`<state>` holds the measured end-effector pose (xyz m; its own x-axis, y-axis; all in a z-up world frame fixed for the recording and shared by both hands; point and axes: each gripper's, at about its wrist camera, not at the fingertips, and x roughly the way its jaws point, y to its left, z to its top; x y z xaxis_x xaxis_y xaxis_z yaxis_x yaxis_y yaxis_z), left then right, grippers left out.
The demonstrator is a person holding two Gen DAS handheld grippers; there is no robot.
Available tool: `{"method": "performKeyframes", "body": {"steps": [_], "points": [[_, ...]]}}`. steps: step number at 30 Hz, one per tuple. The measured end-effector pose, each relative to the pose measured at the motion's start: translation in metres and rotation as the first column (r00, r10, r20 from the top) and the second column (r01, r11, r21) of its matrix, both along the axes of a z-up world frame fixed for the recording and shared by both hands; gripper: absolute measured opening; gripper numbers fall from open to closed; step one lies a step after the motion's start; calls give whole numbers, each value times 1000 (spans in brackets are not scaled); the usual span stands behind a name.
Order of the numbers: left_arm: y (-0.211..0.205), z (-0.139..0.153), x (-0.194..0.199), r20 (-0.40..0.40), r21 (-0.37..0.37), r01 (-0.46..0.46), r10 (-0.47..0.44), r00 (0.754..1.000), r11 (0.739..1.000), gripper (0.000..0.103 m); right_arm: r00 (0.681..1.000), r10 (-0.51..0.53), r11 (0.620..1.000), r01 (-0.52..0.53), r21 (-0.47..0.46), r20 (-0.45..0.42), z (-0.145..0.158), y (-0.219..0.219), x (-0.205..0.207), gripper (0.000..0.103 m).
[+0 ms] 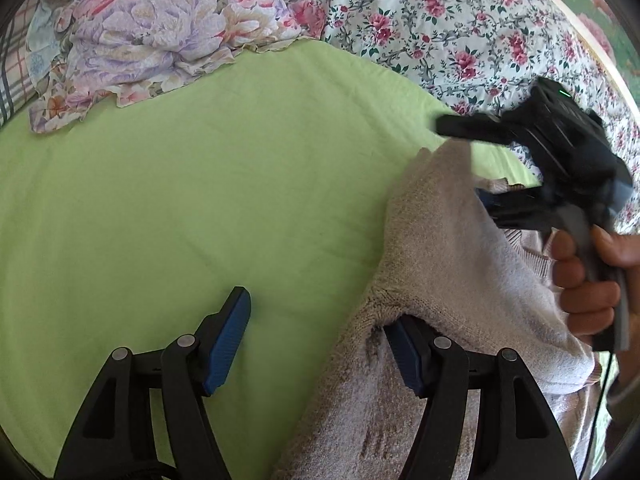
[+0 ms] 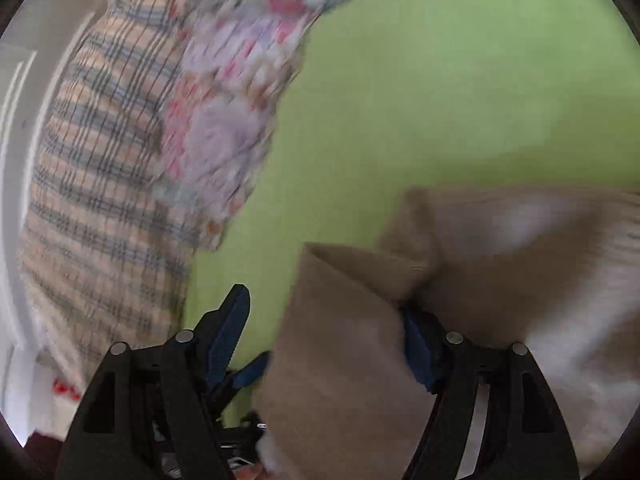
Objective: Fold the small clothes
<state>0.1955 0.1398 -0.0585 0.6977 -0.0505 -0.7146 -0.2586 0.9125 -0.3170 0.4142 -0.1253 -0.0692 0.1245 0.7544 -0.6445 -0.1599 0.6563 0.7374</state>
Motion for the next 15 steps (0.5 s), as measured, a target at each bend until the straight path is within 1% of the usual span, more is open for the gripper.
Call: {"method": "performKeyframes", "body": {"steps": [1,3,5,6,7,9,11,13,15], "points": [[1,0,0,4,-5,2,-2,1000,1000,68,1000,4,1000,-4,20,-1,-3,6,3,74],[1,-1,1,10,-13,4,-4,1000,1000,69,999,-48,995,48,87,-12,-11,14,16,74],[3,-1,1,17,-22,7,-7,1000,1000,70,990,-144,978,144,152,-10,-16,11,28,74],[3,-1,2,19,-27,10,-9,1000,1000,71,979,-205,966,203,162,-3,-17,5,29,74],[4,-1,2,21,-35,16,-15,1000,999,72,970,-242,957,239,166,3,-18,1,27,74],[4,0,3,20,-48,36,-35,999,998,77,952,-304,944,297,142,35,-8,-12,20,74],[5,3,4,18,-90,105,-104,994,990,79,938,-332,942,324,86,101,13,-26,4,74],[7,6,0,25,-143,191,-189,982,971,79,919,-361,933,357,50,157,36,-51,-27,74],[9,10,-4,12,-158,239,-241,971,958,79,900,-382,921,390,3,208,54,-74,-58,74]]}}
